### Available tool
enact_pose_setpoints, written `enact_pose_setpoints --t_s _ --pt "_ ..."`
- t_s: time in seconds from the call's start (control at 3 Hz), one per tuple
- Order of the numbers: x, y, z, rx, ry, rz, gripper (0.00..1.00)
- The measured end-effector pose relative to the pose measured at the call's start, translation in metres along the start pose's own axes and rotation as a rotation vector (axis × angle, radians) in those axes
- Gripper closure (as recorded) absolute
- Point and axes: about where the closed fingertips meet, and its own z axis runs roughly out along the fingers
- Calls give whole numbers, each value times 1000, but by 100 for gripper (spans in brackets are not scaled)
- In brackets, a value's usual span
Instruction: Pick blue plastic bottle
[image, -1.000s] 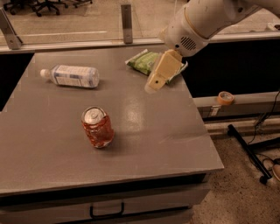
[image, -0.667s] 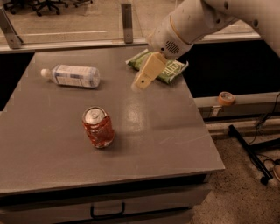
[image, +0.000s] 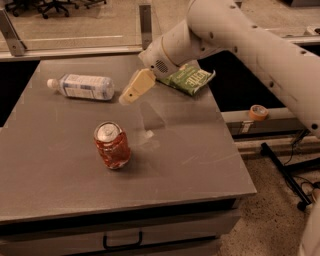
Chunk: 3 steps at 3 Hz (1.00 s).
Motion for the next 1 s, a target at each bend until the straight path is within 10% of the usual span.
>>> enact_pose_setpoints --t_s 0.67,1.0 --pt "-18 -18 72 -13 -41 -11 0" --pt "-24 -13 100 -41 -38 -3 17"
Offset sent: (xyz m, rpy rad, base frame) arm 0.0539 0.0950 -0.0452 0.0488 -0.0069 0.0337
